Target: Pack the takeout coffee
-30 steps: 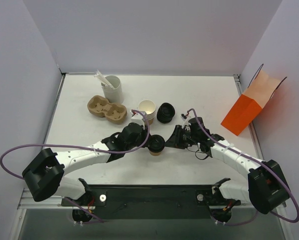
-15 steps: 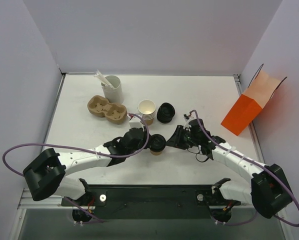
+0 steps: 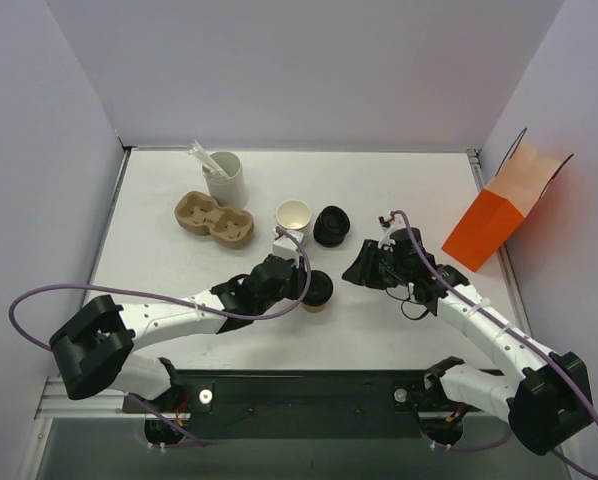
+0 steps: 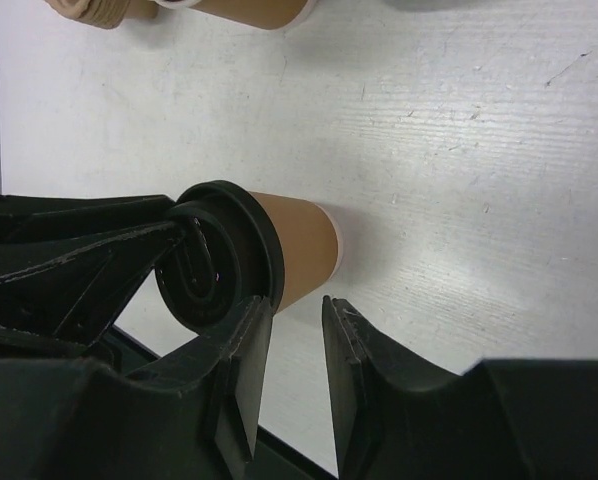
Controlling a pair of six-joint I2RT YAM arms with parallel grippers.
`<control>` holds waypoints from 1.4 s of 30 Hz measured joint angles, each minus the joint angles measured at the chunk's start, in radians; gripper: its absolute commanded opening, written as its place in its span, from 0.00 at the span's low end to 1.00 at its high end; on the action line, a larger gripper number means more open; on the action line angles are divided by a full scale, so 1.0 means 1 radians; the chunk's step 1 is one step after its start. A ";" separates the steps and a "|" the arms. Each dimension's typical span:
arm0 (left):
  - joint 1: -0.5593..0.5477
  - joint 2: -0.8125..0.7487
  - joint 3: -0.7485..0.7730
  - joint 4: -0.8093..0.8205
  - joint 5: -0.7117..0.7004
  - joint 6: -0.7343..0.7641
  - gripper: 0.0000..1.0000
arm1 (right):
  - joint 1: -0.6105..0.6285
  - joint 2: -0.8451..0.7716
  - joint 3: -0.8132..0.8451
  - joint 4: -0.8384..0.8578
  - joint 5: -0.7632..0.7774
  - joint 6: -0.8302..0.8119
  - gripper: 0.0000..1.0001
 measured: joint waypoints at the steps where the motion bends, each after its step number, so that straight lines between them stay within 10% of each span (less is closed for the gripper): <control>1: 0.000 0.005 0.003 0.006 0.004 0.019 0.27 | -0.006 0.011 0.000 0.005 -0.016 -0.006 0.31; 42: -0.002 0.092 -0.013 0.211 0.068 0.146 0.27 | -0.079 0.184 -0.092 0.313 -0.246 0.013 0.24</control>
